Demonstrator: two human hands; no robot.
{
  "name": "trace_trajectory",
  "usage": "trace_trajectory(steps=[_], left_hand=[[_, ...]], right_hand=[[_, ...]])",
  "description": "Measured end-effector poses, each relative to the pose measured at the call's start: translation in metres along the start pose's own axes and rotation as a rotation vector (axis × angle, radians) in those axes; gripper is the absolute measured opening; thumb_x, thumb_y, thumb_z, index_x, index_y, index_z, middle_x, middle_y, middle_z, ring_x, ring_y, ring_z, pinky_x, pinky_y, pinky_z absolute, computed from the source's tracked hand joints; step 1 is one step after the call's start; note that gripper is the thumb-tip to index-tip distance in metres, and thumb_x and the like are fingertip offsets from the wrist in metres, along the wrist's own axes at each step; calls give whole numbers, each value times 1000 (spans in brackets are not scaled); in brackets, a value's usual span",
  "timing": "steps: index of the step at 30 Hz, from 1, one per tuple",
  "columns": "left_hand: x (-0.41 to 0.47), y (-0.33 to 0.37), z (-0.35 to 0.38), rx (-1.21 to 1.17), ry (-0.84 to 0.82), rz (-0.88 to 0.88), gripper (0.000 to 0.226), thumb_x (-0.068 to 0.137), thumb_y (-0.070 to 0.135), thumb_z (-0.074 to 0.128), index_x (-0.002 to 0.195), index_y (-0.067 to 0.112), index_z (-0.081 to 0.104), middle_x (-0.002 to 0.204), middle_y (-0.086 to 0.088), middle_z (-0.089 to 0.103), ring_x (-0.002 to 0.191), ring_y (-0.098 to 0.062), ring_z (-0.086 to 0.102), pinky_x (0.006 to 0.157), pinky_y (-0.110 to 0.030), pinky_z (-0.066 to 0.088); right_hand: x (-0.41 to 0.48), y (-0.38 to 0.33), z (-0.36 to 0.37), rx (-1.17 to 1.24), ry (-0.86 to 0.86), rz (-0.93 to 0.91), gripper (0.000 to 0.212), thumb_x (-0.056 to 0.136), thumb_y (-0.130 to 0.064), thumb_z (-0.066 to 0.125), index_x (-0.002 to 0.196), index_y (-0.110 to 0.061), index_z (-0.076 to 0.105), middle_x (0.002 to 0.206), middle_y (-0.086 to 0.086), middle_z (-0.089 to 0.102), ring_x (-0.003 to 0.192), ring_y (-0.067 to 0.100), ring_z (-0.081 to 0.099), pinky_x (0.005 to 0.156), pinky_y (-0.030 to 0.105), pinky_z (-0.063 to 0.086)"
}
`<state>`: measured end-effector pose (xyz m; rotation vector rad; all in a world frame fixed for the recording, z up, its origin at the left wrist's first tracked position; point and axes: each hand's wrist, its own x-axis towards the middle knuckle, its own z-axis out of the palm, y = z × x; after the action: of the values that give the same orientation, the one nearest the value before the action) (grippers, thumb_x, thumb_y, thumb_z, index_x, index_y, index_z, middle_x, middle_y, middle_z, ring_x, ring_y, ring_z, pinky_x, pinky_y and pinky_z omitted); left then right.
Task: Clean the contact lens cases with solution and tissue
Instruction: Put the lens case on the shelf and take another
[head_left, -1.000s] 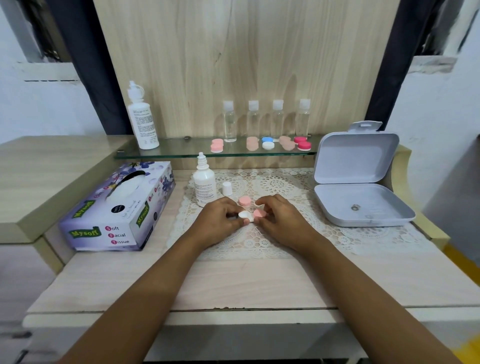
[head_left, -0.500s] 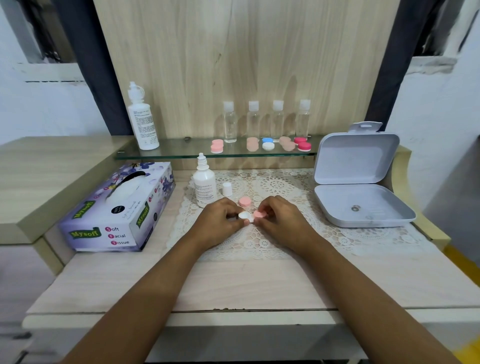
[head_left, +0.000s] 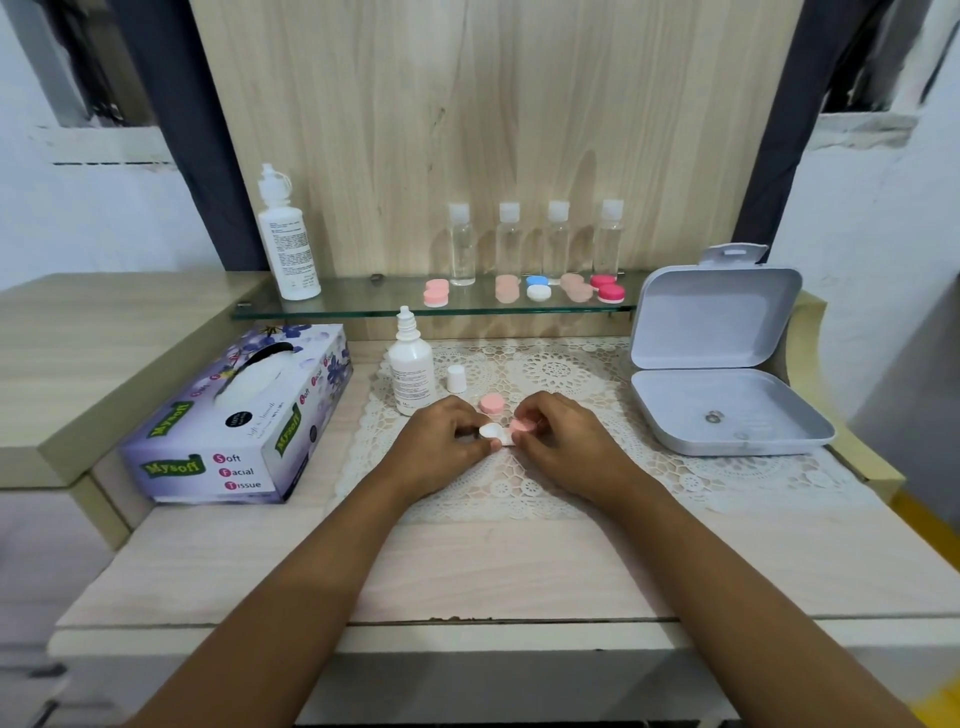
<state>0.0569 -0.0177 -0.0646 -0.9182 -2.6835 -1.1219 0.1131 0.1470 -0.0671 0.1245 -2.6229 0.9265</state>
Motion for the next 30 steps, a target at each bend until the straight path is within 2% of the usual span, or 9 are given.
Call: trace_trajectory(steps=[3, 6, 10, 14, 20, 23, 27, 30], left_hand=[[0, 1, 0, -4, -4, -1, 24, 81, 25, 71, 104, 17, 71, 101, 6, 60, 90, -6, 55, 72, -7, 36], [-1, 1, 0, 2, 0, 2, 24, 81, 24, 71, 104, 17, 71, 100, 6, 59, 90, -7, 55, 71, -7, 36], [-1, 0, 0, 11, 3, 14, 25, 81, 25, 70, 105, 17, 71, 102, 5, 60, 91, -7, 55, 71, -6, 36], [-1, 1, 0, 4, 1, 9, 24, 81, 24, 70, 104, 17, 71, 102, 4, 61, 93, -8, 56, 75, -15, 38], [-1, 0, 0, 9, 12, 14, 23, 81, 24, 71, 102, 17, 72, 101, 3, 61, 91, -8, 55, 73, -8, 36], [-1, 0, 1, 13, 14, 17, 23, 81, 24, 71, 102, 16, 72, 101, 3, 61, 90, -7, 55, 72, -7, 36], [-1, 0, 1, 21, 10, 21, 22, 81, 25, 70, 102, 17, 72, 100, 4, 61, 91, -7, 55, 75, -15, 39], [-1, 0, 1, 17, 11, 22, 23, 81, 25, 70, 103, 18, 72, 99, 6, 60, 90, -7, 55, 74, -11, 38]], right_hand=[[0, -1, -2, 113, 28, 56, 12, 86, -15, 59, 97, -18, 58, 94, -4, 59, 85, 11, 54, 65, 10, 38], [4, 0, -4, 175, 95, 124, 9, 85, -16, 60, 88, -22, 54, 95, -3, 62, 87, 13, 55, 68, 18, 40], [10, 6, -6, 32, 156, 161, 10, 86, -25, 62, 86, -18, 55, 91, -1, 61, 90, 16, 52, 69, 30, 39], [13, 12, -3, -51, 153, 178, 15, 83, -30, 65, 89, -17, 60, 86, 2, 61, 91, 21, 54, 69, 32, 41], [17, 17, 1, -86, 173, 170, 13, 86, -33, 62, 86, -20, 63, 86, 7, 69, 91, 25, 57, 72, 40, 49], [18, 18, 1, -110, 164, 151, 13, 87, -30, 61, 91, -19, 67, 88, 7, 70, 93, 28, 58, 75, 40, 50], [18, 15, -1, -179, 121, 136, 23, 91, -29, 55, 109, -23, 68, 97, 8, 70, 100, 27, 50, 79, 35, 46], [16, 15, -1, -169, 114, 121, 24, 92, -28, 55, 112, -25, 67, 101, 5, 71, 100, 28, 50, 81, 36, 46]])
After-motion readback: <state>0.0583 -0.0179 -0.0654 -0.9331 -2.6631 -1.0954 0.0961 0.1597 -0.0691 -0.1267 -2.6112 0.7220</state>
